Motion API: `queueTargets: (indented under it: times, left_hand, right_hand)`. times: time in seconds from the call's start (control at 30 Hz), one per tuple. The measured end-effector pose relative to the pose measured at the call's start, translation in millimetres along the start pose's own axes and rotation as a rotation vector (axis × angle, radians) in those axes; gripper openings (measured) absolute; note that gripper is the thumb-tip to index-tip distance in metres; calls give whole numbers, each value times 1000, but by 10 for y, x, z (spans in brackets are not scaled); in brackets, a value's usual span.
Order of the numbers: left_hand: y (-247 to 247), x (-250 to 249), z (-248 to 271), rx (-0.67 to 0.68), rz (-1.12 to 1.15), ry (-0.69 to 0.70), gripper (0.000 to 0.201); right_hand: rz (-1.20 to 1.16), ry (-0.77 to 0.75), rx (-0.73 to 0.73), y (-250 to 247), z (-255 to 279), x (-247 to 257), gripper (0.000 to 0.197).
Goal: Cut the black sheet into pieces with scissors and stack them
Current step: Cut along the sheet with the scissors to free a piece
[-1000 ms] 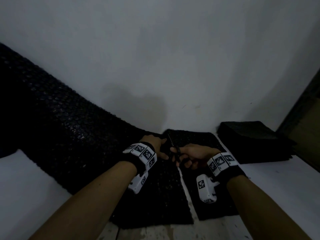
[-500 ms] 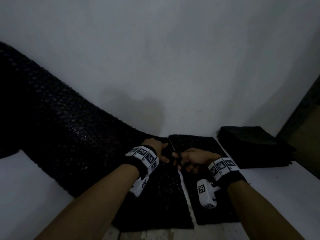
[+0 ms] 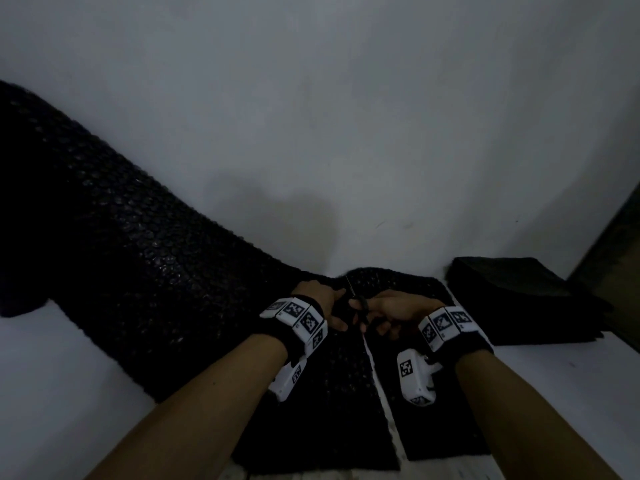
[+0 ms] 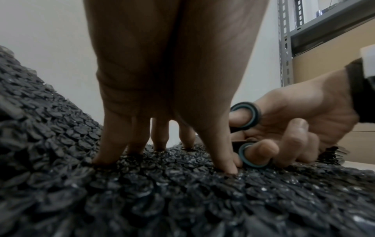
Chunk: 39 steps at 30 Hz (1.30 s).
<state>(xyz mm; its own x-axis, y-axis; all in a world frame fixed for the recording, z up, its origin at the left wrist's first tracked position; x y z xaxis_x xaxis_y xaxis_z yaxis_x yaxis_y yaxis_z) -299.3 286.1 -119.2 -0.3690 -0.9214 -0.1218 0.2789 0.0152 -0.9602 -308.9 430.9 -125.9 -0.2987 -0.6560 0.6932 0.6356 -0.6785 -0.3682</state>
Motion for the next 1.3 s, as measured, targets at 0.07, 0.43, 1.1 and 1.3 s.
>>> queueTargets:
  times: [0.07, 0.43, 1.1, 1.3]
  left_hand:
    - [-3, 1, -1, -3, -6, -3, 90]
    - [24, 12, -26, 19, -15, 6, 82]
    - [55, 40, -37, 50, -36, -34, 83]
    - [33, 48, -35, 23, -21, -48, 88]
  right_hand:
    - [11, -17, -12, -21, -23, -4, 43]
    - [10, -34, -29, -49, -48, 14, 42]
    - [-214, -160, 24, -37, 61, -60, 33]
    - [-213, -147, 74, 20, 120, -93, 37]
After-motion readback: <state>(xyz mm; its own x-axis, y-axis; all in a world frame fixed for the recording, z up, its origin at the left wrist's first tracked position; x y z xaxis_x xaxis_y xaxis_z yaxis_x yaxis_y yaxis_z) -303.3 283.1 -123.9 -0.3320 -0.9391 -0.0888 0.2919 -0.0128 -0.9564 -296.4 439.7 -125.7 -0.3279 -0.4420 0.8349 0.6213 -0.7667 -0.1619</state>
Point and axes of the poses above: each hand's wrist, its own z-axis away from the middle knuckle, its own y-axis out of the palm, x = y × z, the point moved 6 cm from there along -z, towards the middle knuckle, and after that the axes turned 6 degrees about y, right-handed, at the moved point
